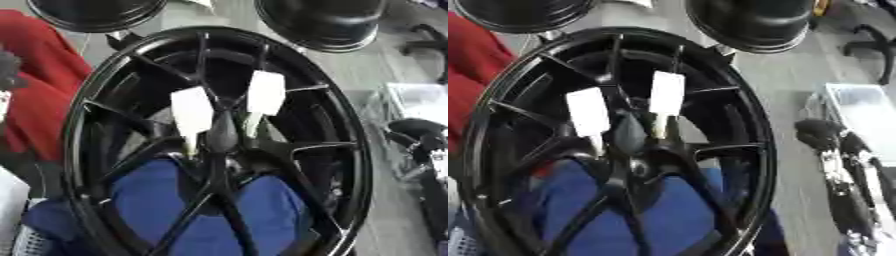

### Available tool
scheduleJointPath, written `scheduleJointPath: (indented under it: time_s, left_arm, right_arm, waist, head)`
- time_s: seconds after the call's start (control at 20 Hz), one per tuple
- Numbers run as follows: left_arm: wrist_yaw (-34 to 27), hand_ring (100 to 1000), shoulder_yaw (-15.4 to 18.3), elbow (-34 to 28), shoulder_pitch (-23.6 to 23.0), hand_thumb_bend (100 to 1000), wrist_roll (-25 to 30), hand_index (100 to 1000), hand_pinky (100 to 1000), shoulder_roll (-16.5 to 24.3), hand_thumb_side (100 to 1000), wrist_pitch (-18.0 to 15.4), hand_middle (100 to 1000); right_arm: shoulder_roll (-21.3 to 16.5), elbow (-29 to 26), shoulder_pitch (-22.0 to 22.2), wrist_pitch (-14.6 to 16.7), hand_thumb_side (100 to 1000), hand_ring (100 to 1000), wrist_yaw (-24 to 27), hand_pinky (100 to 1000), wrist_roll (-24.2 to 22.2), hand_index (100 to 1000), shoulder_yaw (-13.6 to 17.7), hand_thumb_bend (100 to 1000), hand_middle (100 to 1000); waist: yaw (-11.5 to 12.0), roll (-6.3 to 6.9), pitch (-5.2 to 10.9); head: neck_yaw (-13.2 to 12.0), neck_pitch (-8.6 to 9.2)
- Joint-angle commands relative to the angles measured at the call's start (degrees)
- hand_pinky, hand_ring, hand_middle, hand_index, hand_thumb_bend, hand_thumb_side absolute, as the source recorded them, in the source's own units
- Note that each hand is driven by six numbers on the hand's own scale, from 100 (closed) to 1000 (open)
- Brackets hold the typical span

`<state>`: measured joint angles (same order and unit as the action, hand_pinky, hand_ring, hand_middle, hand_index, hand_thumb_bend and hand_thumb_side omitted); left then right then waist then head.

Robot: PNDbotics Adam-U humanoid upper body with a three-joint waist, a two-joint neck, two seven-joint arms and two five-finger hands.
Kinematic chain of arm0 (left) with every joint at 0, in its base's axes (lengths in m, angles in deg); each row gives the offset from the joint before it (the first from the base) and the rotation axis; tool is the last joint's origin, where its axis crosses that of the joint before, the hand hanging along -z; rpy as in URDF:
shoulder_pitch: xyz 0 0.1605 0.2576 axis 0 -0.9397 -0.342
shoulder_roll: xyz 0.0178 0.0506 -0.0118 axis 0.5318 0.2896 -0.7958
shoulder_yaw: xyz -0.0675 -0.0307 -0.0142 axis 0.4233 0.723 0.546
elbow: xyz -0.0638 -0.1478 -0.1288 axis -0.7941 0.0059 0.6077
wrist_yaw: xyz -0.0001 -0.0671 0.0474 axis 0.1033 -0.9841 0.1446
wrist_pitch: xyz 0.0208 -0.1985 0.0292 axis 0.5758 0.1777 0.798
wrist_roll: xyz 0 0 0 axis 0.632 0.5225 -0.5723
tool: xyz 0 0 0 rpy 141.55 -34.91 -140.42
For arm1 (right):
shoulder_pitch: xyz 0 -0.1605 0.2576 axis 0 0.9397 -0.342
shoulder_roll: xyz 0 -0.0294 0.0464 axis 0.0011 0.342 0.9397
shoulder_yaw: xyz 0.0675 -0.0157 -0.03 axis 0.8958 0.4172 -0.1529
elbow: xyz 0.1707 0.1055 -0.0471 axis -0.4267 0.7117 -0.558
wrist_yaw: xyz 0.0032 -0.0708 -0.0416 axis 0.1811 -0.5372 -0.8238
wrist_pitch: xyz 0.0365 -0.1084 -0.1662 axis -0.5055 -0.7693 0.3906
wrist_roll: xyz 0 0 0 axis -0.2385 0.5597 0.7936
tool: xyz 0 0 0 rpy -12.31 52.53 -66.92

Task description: Pull the pin out of the wheel hub.

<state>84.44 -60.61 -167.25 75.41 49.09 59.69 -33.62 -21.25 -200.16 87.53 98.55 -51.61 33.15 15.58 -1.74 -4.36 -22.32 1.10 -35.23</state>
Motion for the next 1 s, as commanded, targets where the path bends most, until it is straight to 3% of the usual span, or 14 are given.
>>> scheduleJointPath:
  time_s: [0.05,0.3,0.5,0.8,1.0]
  left_arm:
    - [0.2,694,0.5,-1.3,0.0,546,-0.2,683,601,1.2,472,-0.1,589]
    - [0.2,694,0.5,-1.3,-0.2,548,-0.3,684,601,1.3,472,-0.2,590]
    - [0.2,694,0.5,-1.3,-0.6,548,-0.4,684,600,1.4,471,-0.1,590]
    - [0.3,695,0.5,-1.3,-1.2,549,-0.5,684,600,1.8,471,0.1,590]
    - [0.4,695,0.4,-1.3,-1.3,550,-0.4,684,599,2.1,471,0.2,590]
  right_arm:
    - [-1.8,-0.8,0.3,0.2,644,809,-0.7,841,0.1,737,0.0,100,703]
    - [-3.9,-0.8,0.5,0.9,629,813,-0.8,840,-0.1,741,-0.2,100,708]
    - [-8.7,-0.8,1.2,3.4,602,818,-1.8,840,-1.3,747,-0.7,100,715]
    - [-19.6,-0.8,2.1,9.0,553,827,-3.5,842,-3.2,759,-0.4,100,727]
    - [-27.4,-0.8,1.1,10.9,523,830,-2.8,841,-4.2,766,0.9,100,732]
  waist:
    - [-0.3,0.61,1.61]
    - [-0.8,1.38,2.21]
    - [-1.4,1.56,2.75]
    - [-2.5,1.45,3.36]
    - [-2.7,1.03,3.63]
  head:
    - [-0.1,-0.51]
    - [-0.7,-1.16]
    - [-1.2,-1.98]
    - [-1.8,-2.68]
    - [-2.2,-2.91]
